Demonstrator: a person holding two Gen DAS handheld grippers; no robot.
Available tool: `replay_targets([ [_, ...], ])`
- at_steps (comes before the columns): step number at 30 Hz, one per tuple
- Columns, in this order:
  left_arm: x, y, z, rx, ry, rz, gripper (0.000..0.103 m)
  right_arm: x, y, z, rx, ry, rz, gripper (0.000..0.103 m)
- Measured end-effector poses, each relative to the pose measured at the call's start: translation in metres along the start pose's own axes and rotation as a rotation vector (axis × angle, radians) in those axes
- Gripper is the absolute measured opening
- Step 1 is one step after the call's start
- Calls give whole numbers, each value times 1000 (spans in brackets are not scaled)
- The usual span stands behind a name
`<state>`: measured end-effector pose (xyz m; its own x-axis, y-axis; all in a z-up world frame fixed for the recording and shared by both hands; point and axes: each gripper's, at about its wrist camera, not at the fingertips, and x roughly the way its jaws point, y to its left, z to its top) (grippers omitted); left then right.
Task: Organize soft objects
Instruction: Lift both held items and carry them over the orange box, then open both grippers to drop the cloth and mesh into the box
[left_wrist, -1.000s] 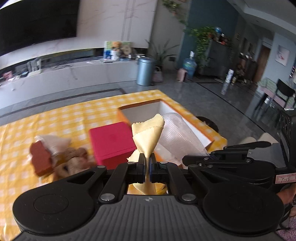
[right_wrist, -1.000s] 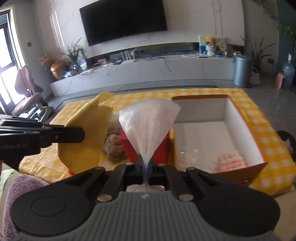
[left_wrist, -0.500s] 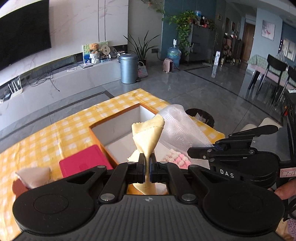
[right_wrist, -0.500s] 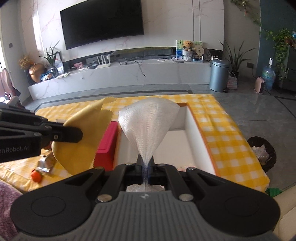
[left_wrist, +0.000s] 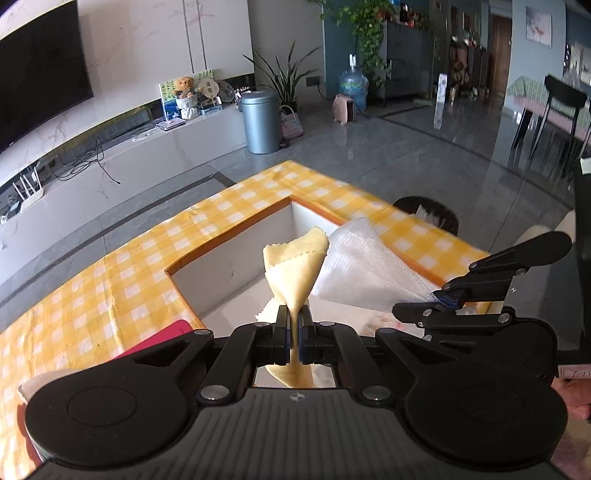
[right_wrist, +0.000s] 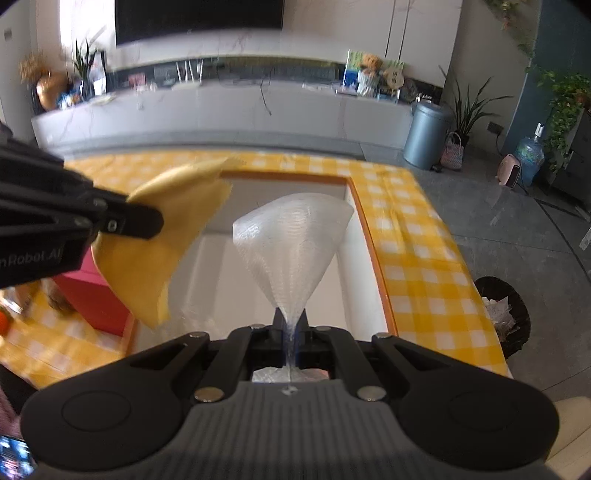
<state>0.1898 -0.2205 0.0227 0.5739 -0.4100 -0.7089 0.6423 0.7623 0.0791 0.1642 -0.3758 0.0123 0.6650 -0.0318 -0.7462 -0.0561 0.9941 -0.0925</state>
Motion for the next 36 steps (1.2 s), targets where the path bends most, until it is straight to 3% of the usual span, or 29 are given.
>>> replay_targets([
  [11, 63, -3, -11, 114, 133, 56, 4, 69, 2, -5, -112, 182, -68, 1],
  [17, 82, -1, -19, 128, 189, 34, 4, 88, 4, -9, -156, 265, -81, 6],
  [22, 82, 0, -24, 128, 178, 22, 11, 90, 4, -10, -175, 283, -95, 13],
  [25, 74, -2, -22, 135, 153, 29, 18, 86, 8, -8, -192, 277, -115, 23],
  [27, 65, -3, -19, 137, 125, 27, 26, 81, 9, -7, -196, 270, -120, 37],
  [34, 33, -7, -10, 146, 78, 7, 35, 57, 12, 0, -207, 245, -141, 42],
  [36, 24, -6, -8, 134, 78, -2, 37, 48, 12, 3, -205, 237, -149, 50],
])
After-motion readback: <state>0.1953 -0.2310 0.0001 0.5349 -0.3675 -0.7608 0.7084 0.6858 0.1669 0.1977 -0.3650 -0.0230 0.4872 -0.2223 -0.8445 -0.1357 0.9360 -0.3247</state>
